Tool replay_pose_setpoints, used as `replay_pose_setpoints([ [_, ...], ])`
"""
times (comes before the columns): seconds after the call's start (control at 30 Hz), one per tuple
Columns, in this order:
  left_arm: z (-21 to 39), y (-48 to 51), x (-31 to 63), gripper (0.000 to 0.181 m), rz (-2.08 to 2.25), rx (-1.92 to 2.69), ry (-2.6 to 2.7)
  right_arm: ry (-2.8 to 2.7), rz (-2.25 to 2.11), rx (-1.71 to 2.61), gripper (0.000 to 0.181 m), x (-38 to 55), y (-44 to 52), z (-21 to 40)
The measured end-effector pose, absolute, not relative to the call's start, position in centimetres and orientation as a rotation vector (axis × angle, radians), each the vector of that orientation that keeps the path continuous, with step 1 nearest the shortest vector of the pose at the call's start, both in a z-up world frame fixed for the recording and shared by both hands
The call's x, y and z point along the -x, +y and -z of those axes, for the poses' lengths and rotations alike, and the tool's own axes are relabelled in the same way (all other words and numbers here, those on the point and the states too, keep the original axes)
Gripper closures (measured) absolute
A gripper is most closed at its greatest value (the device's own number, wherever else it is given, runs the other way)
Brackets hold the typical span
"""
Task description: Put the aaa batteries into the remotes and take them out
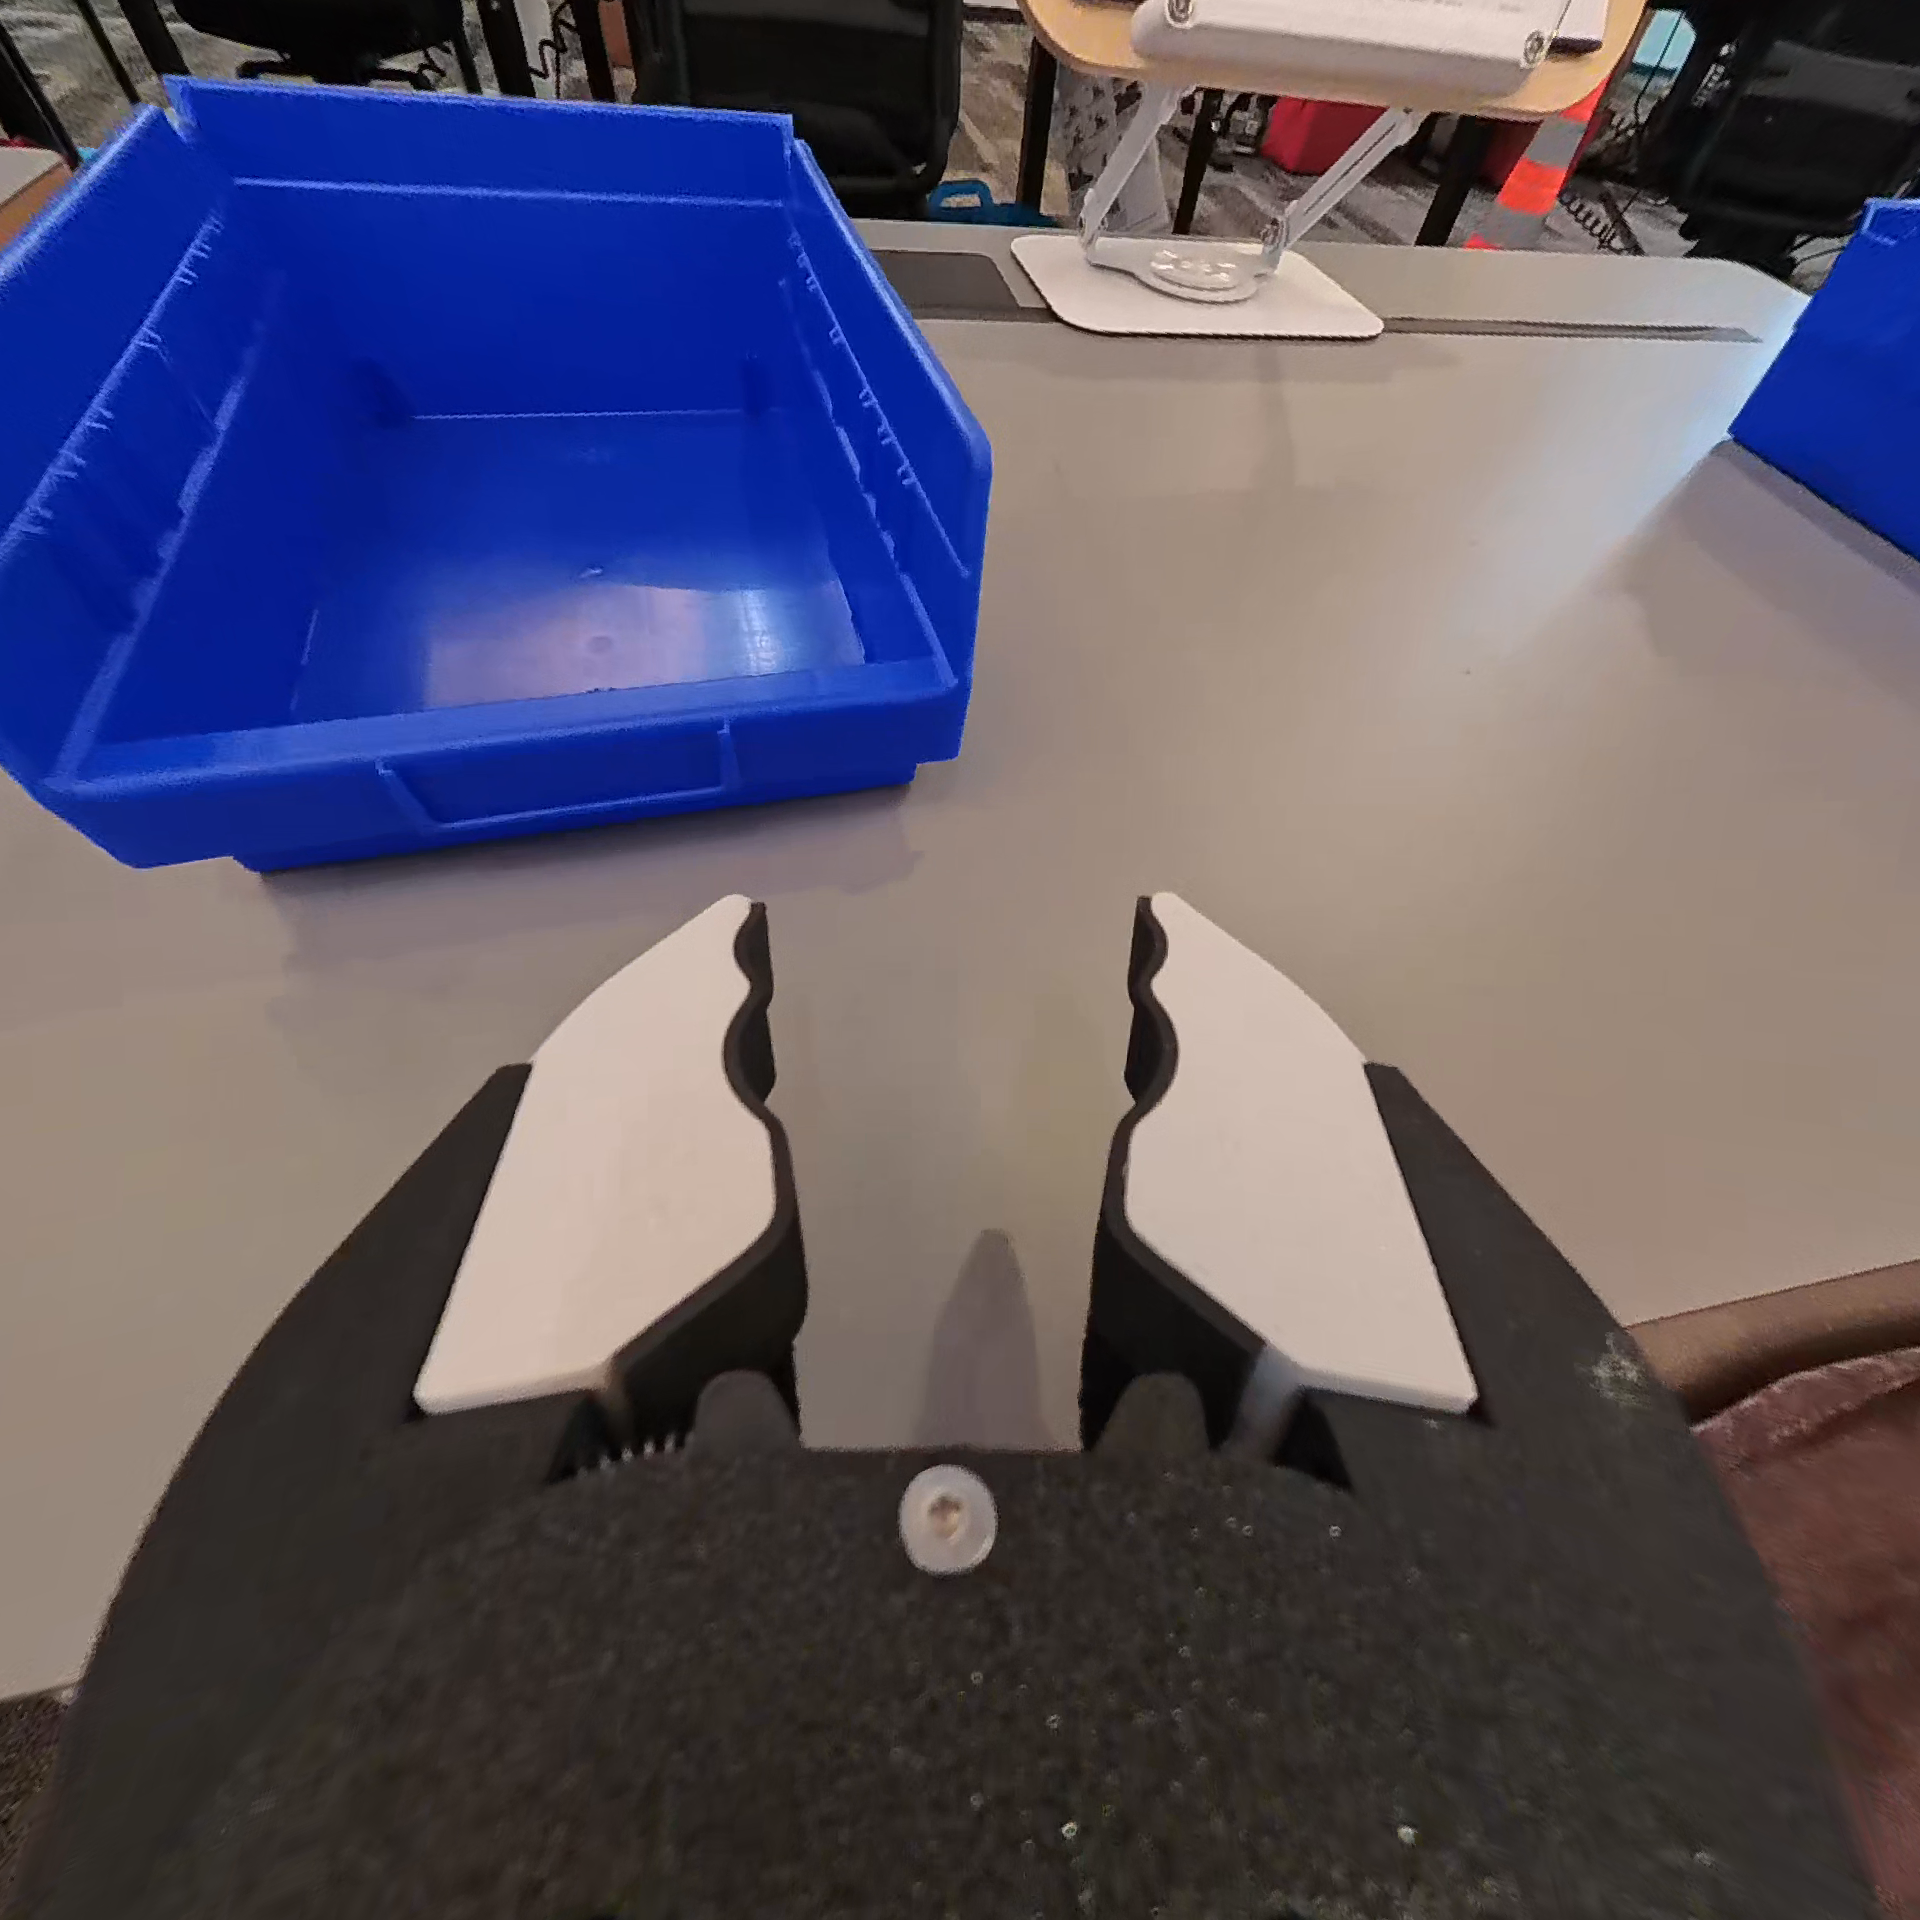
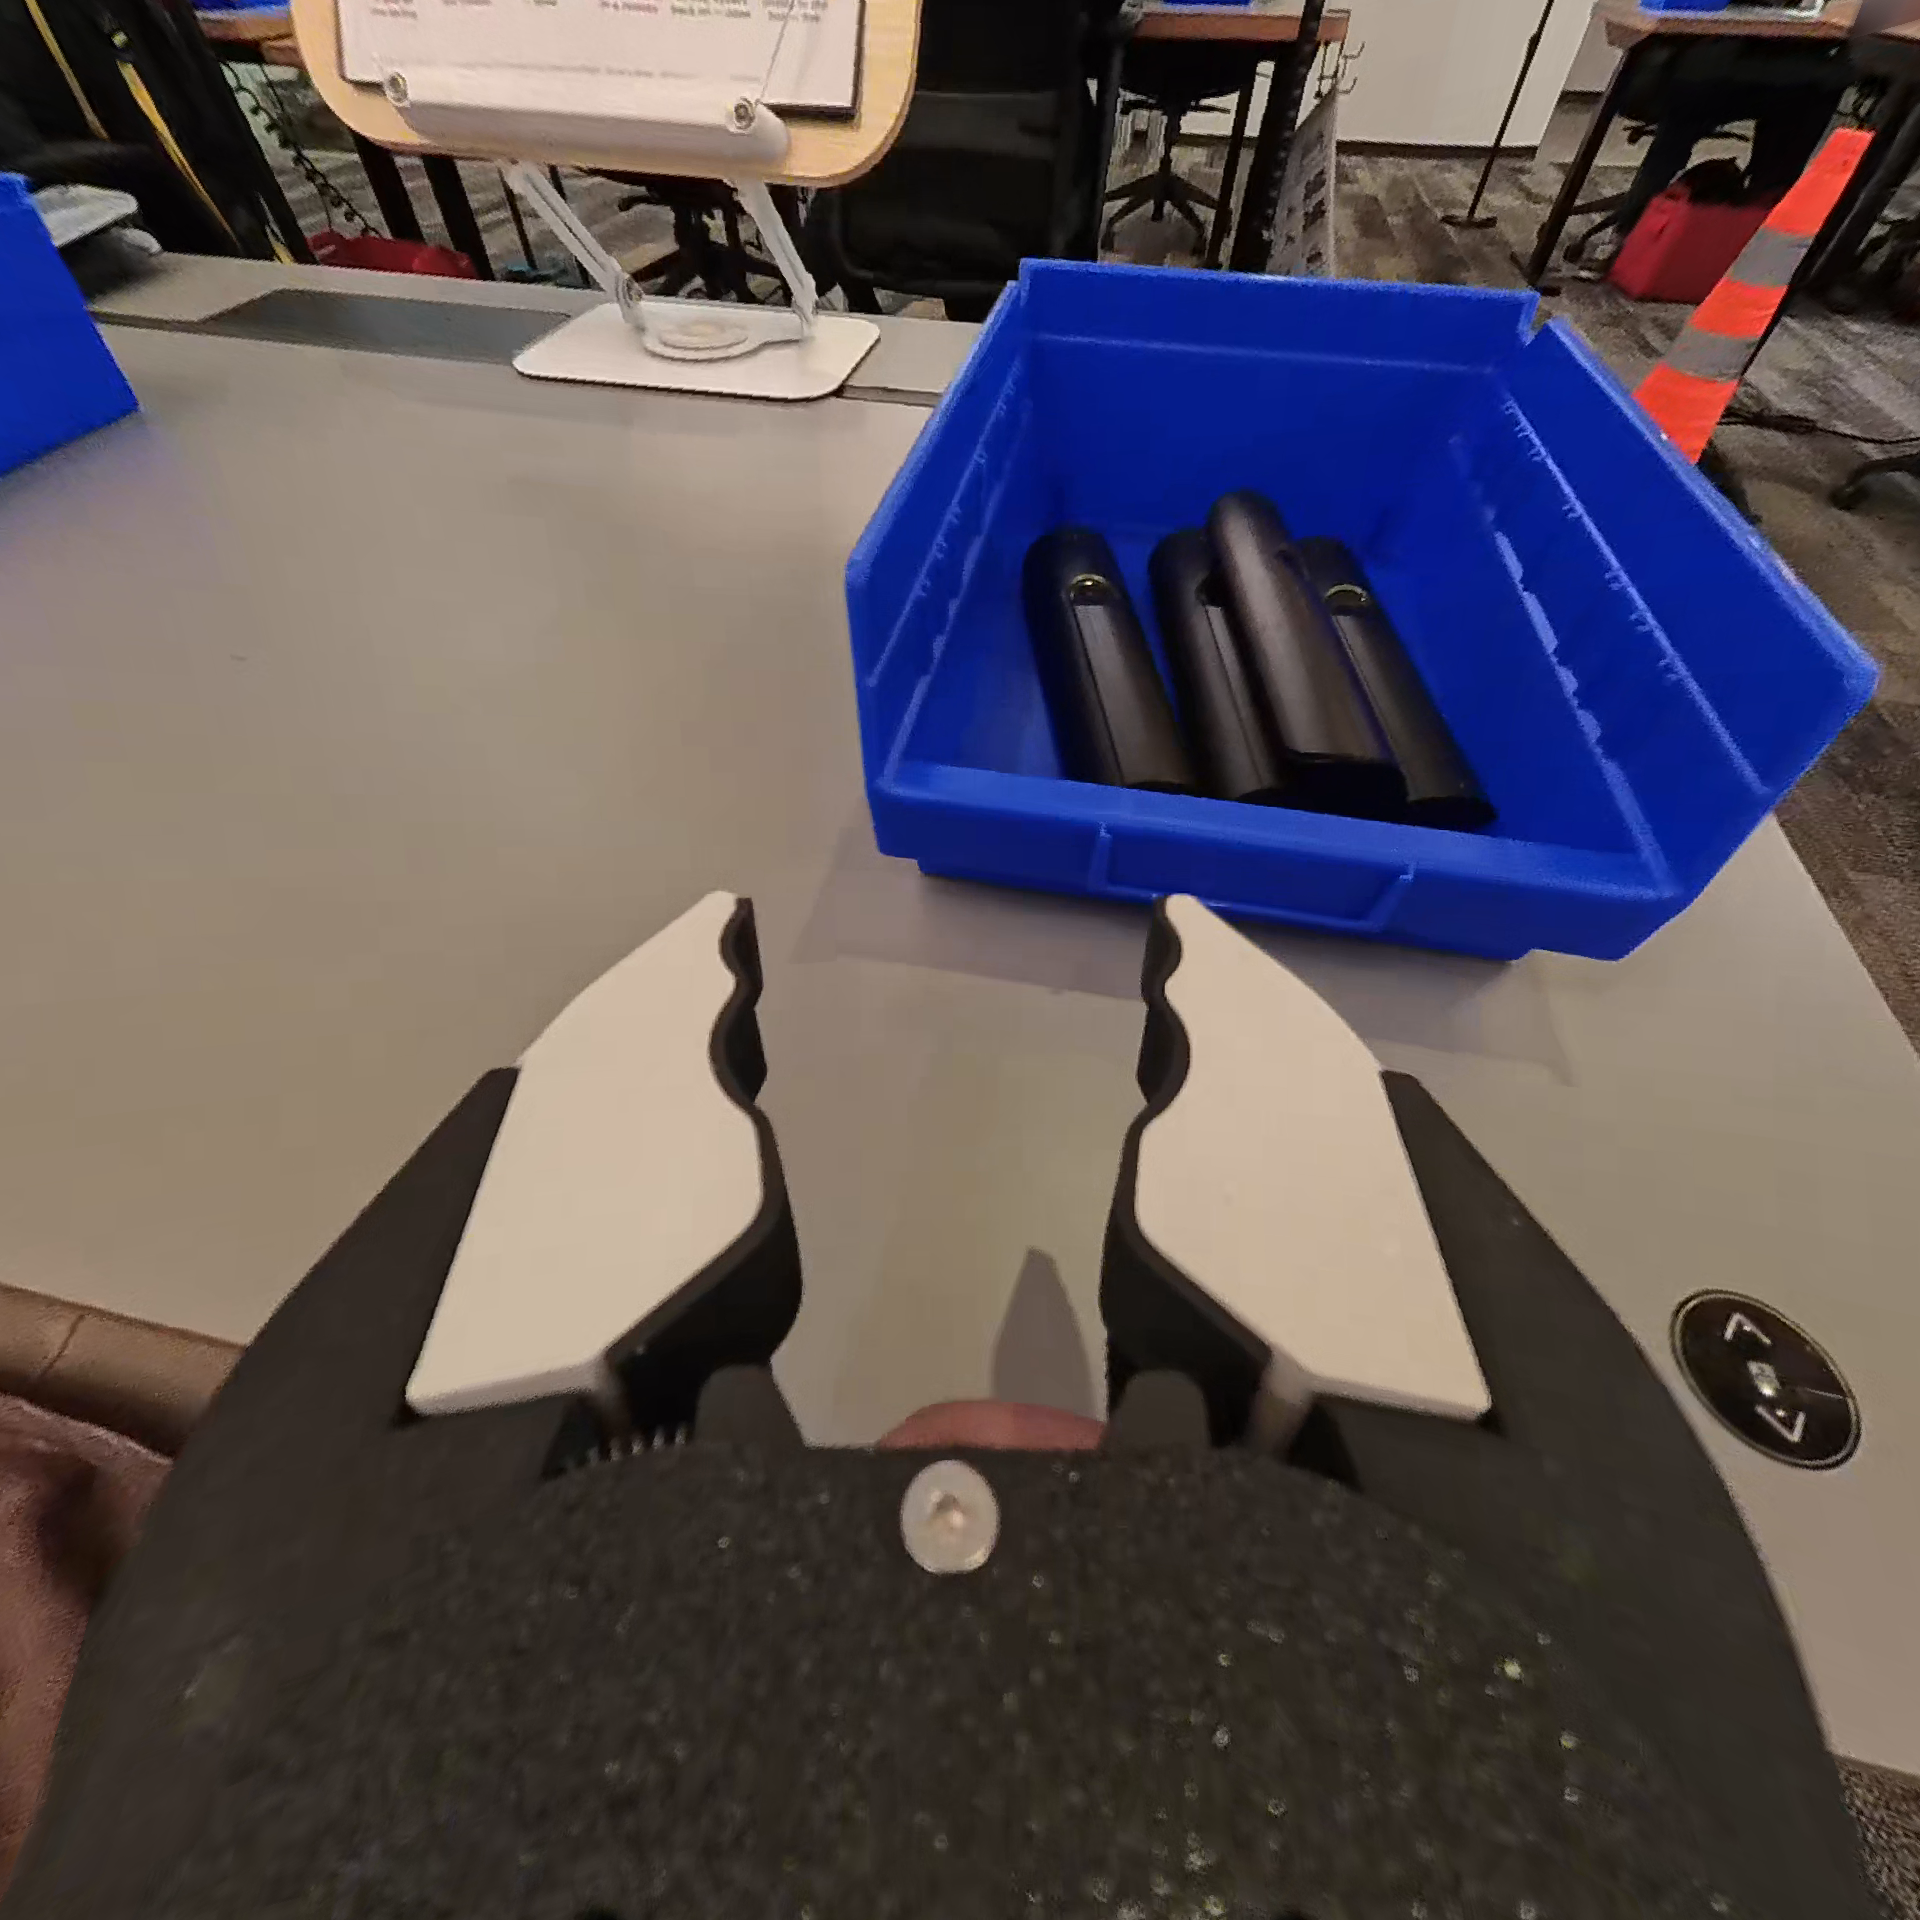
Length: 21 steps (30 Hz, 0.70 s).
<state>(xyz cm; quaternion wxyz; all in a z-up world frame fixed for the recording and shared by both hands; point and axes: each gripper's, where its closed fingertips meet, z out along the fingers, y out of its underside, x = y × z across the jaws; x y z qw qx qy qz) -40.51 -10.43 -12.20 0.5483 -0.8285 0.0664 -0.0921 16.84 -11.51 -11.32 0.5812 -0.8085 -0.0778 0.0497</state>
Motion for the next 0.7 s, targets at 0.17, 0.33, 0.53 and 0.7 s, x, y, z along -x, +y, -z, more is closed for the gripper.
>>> replay_pose_setpoints([
  [0.17, 10.8, -10.3, 38.0, 0.114, 0.289, 1.920, 0.199, -0.164, -0.109, 1.894, 0.111, -16.9, -12.1, 11.5],
  [0.33, 7.4, -9.2, 17.3, 0.099, 0.509, 1.836, 0.625, -0.138, -0.083, 1.876, 0.112, -17.9, -12.4, 10.7],
  [0.53, 11.7, -6.7, -8.8, 0.081, 0.759, 1.954, 0.814, -0.115, -0.021, 1.879, 0.112, -19.9, -12.2, 10.9],
  [0.7, 12.8, -1.8, -14.4, 0.089, 0.673, 1.973, 0.681, -0.080, -0.031, 1.886, 0.112, -20.7, -12.5, 11.4],
])
